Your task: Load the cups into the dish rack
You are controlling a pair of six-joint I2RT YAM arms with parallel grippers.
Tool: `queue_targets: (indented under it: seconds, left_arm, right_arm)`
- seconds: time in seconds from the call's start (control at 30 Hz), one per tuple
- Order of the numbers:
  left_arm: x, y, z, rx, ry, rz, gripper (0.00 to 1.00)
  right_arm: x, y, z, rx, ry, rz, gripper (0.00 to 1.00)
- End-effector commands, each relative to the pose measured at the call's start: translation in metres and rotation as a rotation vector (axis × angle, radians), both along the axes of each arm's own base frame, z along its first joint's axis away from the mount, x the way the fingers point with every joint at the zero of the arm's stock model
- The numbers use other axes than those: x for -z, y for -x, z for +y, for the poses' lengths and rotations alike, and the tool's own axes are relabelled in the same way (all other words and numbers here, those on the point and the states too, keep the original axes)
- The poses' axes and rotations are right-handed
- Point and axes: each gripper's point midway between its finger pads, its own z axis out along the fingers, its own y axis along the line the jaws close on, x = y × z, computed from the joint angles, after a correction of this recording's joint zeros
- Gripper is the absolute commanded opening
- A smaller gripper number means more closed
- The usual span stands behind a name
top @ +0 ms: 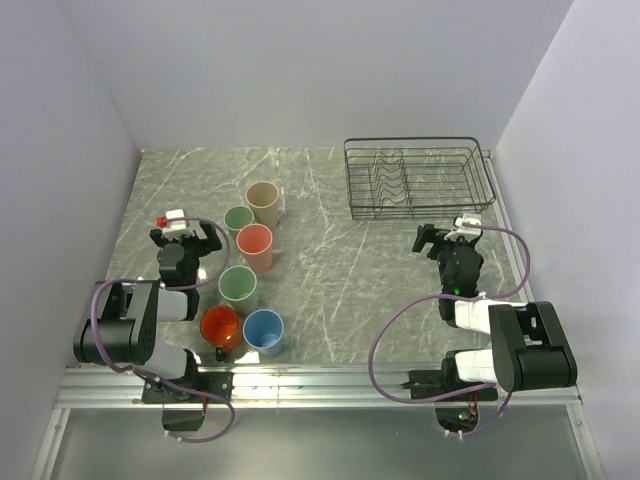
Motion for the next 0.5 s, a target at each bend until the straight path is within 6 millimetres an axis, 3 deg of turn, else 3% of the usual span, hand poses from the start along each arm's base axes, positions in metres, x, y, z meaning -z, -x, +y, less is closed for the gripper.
queue_targets:
  seconds: [0.0,0.37,0.4,0.43,0.47]
  left_arm:
    - [-0.015,-0.004,-0.005,0.027,-0.015,-0.053,0.99]
    - [-0.014,-0.005,-0.005,0.026,-0.003,-0.044,0.99]
    - [-0.017,-0.004,-0.002,0.007,0.009,-0.056,0.99]
    - [-0.023,-0.003,0.018,-0.112,0.027,-0.072,0.99]
    - [-0.014,-0.003,0.025,-0.169,0.070,-0.012,0.99]
  right_arm:
    - [-0.023,-0.006,-0.002,0.007,0.010,-0.080,1.00]
    - [-0.022,-0.006,-0.003,0.007,0.010,-0.074,1.00]
    - [-0.022,-0.006,-0.002,0.003,0.012,-0.077,1.00]
    - [-0.023,-0.006,-0.003,0.008,0.013,-0.078,1.00]
    - [-0.024,-0.005,-0.003,0.008,0.013,-0.082,1.00]
